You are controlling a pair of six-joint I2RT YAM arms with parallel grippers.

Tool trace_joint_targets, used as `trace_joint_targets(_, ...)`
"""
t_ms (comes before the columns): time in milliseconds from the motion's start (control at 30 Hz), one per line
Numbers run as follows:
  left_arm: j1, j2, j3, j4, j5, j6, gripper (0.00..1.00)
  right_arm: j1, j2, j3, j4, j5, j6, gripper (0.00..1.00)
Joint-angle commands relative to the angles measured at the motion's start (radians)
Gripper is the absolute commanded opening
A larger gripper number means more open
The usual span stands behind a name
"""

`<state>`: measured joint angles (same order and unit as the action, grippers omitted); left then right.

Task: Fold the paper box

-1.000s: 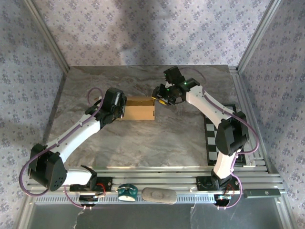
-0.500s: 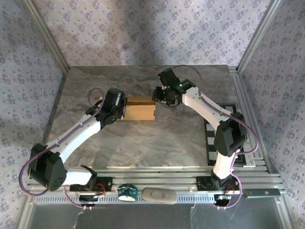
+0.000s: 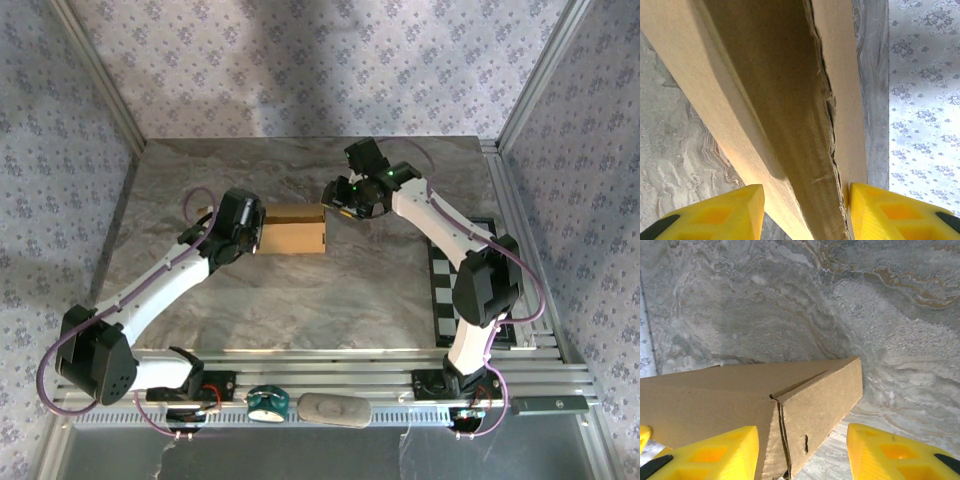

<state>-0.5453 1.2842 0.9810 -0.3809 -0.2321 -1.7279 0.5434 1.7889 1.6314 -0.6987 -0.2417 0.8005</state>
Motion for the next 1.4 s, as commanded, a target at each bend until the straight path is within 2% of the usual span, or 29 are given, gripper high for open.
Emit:
trace_joint_targets(0,-0.002,-0.016,-0.007,-0.034,-0.021,0.014,0.47,0.003,-0.024,-0.013,0.008,-0.057,0.035,0.48)
trace_joint_targets(433,-0.003,-0.018,0.014,-0.039,-0.020,0.039,0.48,0.023,-0.017,-0.064,-0.041,-0.013,-0.012,0.40)
trace_joint_targets(500,-0.003,-0.024,0.041,-0.056,-0.020,0.080,0.52,0.018,-0.021,-0.056,-0.034,-0.014,-0.009,0.40)
trace_joint_targets(667,0.012,-0.065,0.150,-0.189,-0.013,0.224,0.73,0.011,-0.017,-0.023,-0.041,-0.023,-0.009,0.41)
trace_joint_targets(733,0.023,-0.098,0.184,-0.251,-0.004,0.283,0.77,0.012,-0.016,-0.017,-0.041,-0.025,-0.009,0.42)
trace_joint_targets(800,0.046,-0.129,0.225,-0.328,-0.002,0.386,0.77,0.011,-0.011,-0.009,-0.040,-0.028,-0.014,0.42)
trace_joint_targets(933,0.132,-0.168,0.329,-0.487,-0.046,0.687,0.75,0.007,0.007,0.005,-0.047,-0.038,-0.031,0.42)
trace_joint_targets(1100,0.321,-0.147,0.342,-0.565,0.076,0.964,0.68,0.007,0.018,0.022,-0.058,-0.042,-0.043,0.42)
trace_joint_targets(1167,0.363,-0.124,0.332,-0.554,0.094,1.081,0.63,0.005,0.017,0.025,-0.062,-0.042,-0.046,0.42)
trace_joint_targets(1367,0.372,-0.152,0.169,-0.349,-0.024,1.466,0.51,0.003,0.025,0.046,-0.086,-0.047,-0.071,0.42)
